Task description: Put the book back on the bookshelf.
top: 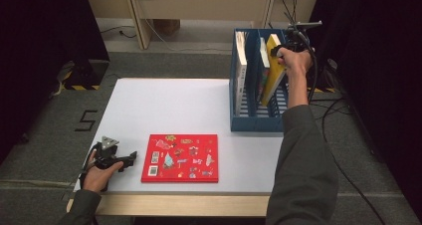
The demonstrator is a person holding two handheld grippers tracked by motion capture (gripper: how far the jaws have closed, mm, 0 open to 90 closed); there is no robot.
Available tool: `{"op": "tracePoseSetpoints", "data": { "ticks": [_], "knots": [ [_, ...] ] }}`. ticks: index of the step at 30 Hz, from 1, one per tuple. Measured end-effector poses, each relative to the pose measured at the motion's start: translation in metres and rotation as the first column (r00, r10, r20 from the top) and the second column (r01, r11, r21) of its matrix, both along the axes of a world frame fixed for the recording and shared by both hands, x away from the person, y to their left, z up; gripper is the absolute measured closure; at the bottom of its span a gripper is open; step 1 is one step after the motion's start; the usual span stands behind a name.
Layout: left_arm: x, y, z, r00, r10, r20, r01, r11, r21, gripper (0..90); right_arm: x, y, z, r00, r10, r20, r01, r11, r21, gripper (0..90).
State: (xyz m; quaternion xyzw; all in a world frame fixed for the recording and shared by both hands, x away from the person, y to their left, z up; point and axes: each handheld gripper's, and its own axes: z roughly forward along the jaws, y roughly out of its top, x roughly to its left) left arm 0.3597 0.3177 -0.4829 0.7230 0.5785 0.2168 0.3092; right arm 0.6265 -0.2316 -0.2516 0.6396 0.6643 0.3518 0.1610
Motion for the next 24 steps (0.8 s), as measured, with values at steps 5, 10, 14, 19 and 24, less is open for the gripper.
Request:
{"op": "tracePoseSetpoints", "data": {
  "ticks": [5,10,14,19,24],
  "knots": [
    [0.000,0.000,0.000,1.0000,-0.001,-0.001,0.001,1.0000,-0.001,14.2,0.004,0.002,-0.010,0.9998,-0.008,-0.016,0.008,1.000,-0.002,73.1],
    [0.000,0.000,0.000,1.0000,0.000,-0.001,0.000,1.0000,-0.001,14.2,0.007,0.004,-0.017,0.9996,-0.007,-0.026,0.007,1.000,-0.014,72.6],
    [0.000,0.000,0.000,1.0000,0.000,0.000,0.000,1.0000,0.000,14.2,0.008,0.005,-0.024,0.9989,-0.012,-0.045,0.012,1.000,-0.012,72.1],
    [0.000,0.000,0.000,1.0000,0.001,0.005,-0.001,1.0000,-0.001,14.4,0.009,0.003,-0.027,0.9995,-0.019,-0.024,0.019,1.000,-0.001,69.8],
    [0.000,-0.001,0.000,1.0000,0.001,0.006,-0.001,1.0000,0.000,14.5,0.003,-0.003,-0.028,0.9998,0.015,-0.015,-0.014,0.999,0.034,64.6]
  ]
}}
